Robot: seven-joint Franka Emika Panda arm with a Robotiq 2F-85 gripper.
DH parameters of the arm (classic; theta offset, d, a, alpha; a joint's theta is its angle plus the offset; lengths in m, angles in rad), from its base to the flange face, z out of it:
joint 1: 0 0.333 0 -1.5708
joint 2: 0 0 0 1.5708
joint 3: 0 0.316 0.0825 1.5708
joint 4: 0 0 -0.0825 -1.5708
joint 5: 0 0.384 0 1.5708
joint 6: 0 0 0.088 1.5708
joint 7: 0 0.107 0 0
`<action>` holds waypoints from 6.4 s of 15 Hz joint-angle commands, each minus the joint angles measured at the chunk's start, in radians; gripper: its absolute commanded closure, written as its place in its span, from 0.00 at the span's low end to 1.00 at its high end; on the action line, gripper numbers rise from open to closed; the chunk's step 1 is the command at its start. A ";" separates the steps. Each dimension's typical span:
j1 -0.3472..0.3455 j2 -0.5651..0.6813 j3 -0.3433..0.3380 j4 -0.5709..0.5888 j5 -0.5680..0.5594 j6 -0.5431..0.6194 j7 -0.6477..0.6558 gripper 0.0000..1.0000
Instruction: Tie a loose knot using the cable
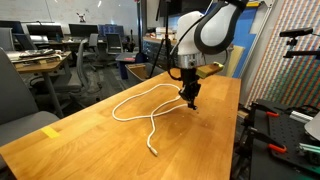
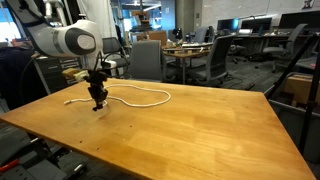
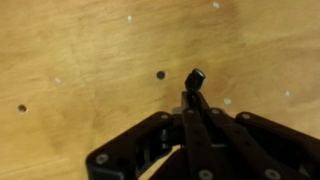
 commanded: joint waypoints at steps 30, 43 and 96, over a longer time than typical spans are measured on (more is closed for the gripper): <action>0.026 0.266 -0.035 0.490 -0.773 -0.191 0.444 0.99; 0.092 0.499 -0.157 0.775 -0.626 -0.226 0.560 0.99; -0.383 0.408 -0.017 0.654 -0.056 -0.119 -0.712 0.00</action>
